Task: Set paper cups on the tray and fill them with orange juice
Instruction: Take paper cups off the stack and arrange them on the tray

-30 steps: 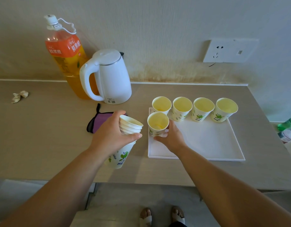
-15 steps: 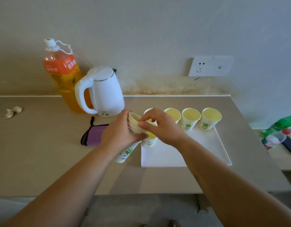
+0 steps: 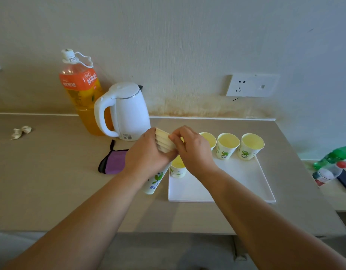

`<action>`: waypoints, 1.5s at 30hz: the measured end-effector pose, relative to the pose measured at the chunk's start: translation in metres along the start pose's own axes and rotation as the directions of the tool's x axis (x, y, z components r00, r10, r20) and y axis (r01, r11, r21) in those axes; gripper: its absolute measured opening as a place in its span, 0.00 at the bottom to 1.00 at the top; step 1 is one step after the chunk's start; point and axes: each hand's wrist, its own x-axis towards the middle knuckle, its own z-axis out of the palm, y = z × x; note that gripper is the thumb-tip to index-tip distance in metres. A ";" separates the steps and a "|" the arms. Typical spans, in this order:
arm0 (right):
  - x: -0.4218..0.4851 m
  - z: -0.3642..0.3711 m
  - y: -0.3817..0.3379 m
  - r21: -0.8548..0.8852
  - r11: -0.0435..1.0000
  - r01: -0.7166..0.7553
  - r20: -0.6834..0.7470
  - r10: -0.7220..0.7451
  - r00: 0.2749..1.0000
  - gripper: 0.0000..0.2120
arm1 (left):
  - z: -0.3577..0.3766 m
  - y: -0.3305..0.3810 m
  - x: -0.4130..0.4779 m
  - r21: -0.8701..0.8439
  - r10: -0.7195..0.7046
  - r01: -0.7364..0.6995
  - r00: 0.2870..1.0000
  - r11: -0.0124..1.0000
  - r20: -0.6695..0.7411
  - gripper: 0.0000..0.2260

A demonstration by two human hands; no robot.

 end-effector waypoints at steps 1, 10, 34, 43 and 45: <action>0.000 0.001 -0.001 0.004 1.000 -0.015 -0.004 0.015 1.000 0.10 | 0.000 0.001 -0.001 -0.002 -0.002 0.002 1.000 1.000 0.000 0.20; 0.010 -0.014 -0.001 0.120 0.982 -0.149 -0.061 0.157 0.986 0.09 | 0.001 -0.015 -0.008 -0.036 0.012 -0.010 0.999 0.999 0.039 0.27; -0.035 -0.015 0.081 0.643 0.640 -0.420 0.013 0.539 0.842 0.29 | -0.007 -0.018 -0.011 -0.092 -0.014 0.018 0.999 0.996 0.042 0.35; -0.067 0.004 0.127 0.358 0.728 -0.585 0.117 0.587 0.801 0.32 | -0.003 -0.017 -0.010 -0.050 -0.030 0.033 0.998 0.998 0.054 0.35; -0.064 0.007 0.128 0.361 0.722 -0.591 0.146 0.582 0.800 0.32 | -0.003 -0.018 -0.010 -0.052 -0.037 0.039 0.998 0.998 0.054 0.35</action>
